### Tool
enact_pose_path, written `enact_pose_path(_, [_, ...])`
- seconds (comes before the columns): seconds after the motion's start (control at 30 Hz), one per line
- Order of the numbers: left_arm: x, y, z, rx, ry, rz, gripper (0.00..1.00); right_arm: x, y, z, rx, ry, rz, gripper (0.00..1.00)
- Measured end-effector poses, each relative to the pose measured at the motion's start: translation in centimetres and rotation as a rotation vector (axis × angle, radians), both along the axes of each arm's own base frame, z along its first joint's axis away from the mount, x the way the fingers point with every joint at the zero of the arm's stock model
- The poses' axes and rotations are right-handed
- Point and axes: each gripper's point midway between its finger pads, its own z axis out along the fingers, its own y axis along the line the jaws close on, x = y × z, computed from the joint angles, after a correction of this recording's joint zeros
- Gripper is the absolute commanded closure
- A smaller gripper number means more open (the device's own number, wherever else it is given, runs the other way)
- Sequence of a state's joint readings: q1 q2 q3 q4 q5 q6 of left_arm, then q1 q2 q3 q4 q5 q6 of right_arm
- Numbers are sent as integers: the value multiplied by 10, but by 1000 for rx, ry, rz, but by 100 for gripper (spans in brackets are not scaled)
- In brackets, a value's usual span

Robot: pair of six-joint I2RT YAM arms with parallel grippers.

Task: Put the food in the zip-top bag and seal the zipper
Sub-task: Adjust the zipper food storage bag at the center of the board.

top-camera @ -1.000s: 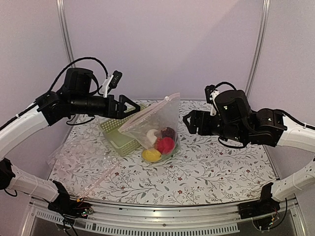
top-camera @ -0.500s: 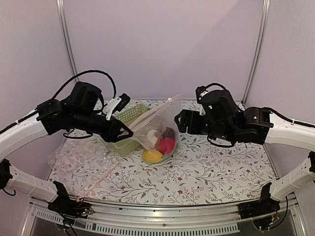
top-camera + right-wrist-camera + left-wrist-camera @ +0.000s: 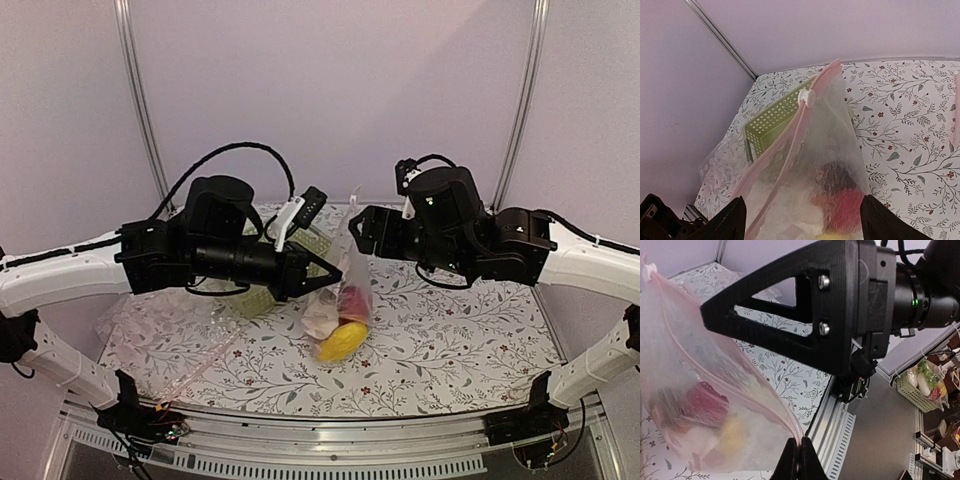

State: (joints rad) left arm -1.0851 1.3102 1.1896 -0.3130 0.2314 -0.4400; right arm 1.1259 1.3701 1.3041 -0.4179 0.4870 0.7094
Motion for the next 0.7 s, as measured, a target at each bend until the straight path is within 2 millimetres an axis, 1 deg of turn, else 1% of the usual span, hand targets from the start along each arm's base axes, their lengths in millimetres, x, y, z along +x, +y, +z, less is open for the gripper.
enact_pose_path(0.03, [-2, -13, 3, -28, -1, -4, 76, 0, 0, 2, 4, -3, 1, 21])
enact_pose_path(0.1, [-7, -32, 5, -62, -7, -17, 50, 1, 1, 8, 12, -9, 0, 21])
enact_pose_path(0.13, [-11, -43, 8, -92, -5, -26, 42, 1, 0, 10, 12, -14, -3, 20])
enact_pose_path(0.17, [-16, -53, 12, -120, -8, -43, 36, 2, -1, 11, 9, -17, -7, 19])
enact_pose_path(0.23, [-24, -64, 17, -155, -8, -75, 23, 2, -4, 14, -8, -24, -17, 20])
enact_pose_path(0.3, [-30, -67, 22, -181, -6, -99, 11, 3, -11, 17, -44, -30, -34, 21])
enact_pose_path(0.33, [-31, -67, 26, -188, -18, -106, 8, 3, -15, 18, -61, -33, -40, 22])
enact_pose_path(0.4, [-34, -59, 34, -191, -30, -116, 1, 4, -21, 24, -98, -41, -53, 26])
enact_pose_path(0.43, [-34, -53, 38, -189, -41, -116, 1, 3, -24, 27, -115, -45, -55, 27])
enact_pose_path(0.5, [-35, -33, 50, -181, -58, -111, 0, 4, -28, 38, -150, -53, -58, 28])
enact_pose_path(0.57, [-28, -11, 62, -171, -73, -89, 0, 5, -27, 51, -168, -63, -53, 29])
enact_pose_path(0.63, [-10, 15, 74, -156, -90, -41, 0, 8, -24, 58, -185, -64, -46, 32])
enact_pose_path(0.7, [19, 41, 79, -120, -109, 37, 1, 11, -20, 58, -208, -52, -32, 34])
